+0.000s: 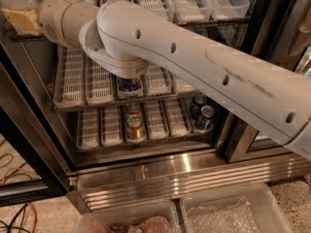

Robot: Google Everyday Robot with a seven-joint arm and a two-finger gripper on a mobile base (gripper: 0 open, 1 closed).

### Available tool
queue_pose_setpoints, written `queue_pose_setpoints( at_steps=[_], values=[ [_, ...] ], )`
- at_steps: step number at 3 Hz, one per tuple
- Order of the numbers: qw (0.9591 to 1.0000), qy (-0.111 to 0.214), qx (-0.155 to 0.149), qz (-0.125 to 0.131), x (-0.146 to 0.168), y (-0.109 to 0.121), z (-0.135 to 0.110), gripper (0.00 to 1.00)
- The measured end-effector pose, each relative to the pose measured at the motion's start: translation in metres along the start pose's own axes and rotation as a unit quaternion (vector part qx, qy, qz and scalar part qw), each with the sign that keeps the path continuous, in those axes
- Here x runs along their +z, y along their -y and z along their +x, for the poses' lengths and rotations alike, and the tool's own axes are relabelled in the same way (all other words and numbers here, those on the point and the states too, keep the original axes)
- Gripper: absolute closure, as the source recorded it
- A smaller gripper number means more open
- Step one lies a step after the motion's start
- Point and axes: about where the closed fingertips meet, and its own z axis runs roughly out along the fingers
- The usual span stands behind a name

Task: Pick water bottle from top shelf of fridge

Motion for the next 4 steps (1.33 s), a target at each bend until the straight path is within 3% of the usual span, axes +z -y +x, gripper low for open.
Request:
queue_pose_setpoints(
  at_steps=[1, 2, 4],
  values=[
    [1.0000, -0.003, 0.006, 0.002, -0.001, -0.002, 0.003, 0.90],
    [0.9999, -0.008, 0.012, 0.002, -0.002, -0.004, 0.005, 1.00],
    [0.9999, 0.001, -0.010, -0.005, -0.006, -0.008, -0.021, 1.00]
  ],
)
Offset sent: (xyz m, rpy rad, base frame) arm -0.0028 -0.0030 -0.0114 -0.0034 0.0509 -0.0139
